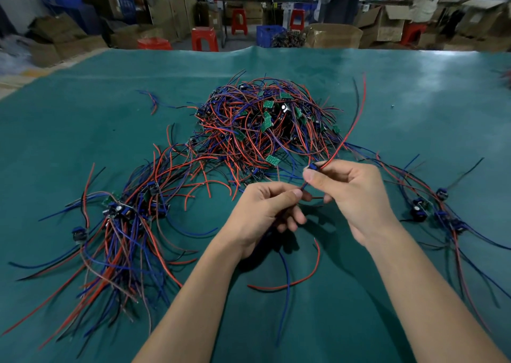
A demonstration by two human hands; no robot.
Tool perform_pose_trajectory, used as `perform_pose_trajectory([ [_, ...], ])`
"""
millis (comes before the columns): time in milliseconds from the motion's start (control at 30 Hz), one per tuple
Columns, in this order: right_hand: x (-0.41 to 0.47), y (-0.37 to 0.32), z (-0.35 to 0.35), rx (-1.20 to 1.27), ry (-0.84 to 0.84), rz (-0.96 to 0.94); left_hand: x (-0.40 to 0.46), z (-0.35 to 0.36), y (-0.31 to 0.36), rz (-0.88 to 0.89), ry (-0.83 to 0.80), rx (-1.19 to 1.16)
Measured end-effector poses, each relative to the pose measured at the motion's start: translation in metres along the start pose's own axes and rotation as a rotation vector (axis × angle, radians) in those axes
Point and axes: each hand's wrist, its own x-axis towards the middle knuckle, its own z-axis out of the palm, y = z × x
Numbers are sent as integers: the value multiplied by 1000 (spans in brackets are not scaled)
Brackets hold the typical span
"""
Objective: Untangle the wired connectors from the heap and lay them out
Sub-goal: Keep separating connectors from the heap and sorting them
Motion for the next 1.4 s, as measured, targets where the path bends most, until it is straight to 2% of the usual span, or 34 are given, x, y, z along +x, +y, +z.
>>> perform_pose_trajectory([
  [233, 11, -5, -27, 113, 341, -4, -2, 1, 1, -11, -66, 53],
  [433, 11, -21, -42, 523, 543, 63, -1, 4, -1, -2, -38, 129],
  [533, 7, -39, -40, 574, 526, 64, 0, 4, -1, 6, 14, 100],
  [667, -1, -71, 1, 535, 250, 42, 1, 3, -2, 23, 39, 95],
  [867, -2, -111, 118, 153, -278, 74, -3, 8, 0, 41, 121, 63],
  [967, 5, -116, 158, -222, -550, 51, -6, 6, -1, 48, 125, 73],
  [1033, 17, -111, 165, -437, -649, 28, -5, 5, -1, 63, 136, 97],
  [1100, 36, -102, 159, -610, -593, -31, -3, 5, -1, 69, 118, 109],
  [1200, 69, -82, 136, -909, -413, -88, -1, 5, -1, 30, 60, 109],
  [1300, 97, -55, 109, -1162, -304, 37, 1, 3, -1, 18, 39, 71],
  [1400, 105, -41, 95, -1212, -267, 81, 2, 2, -1, 20, 34, 41],
])
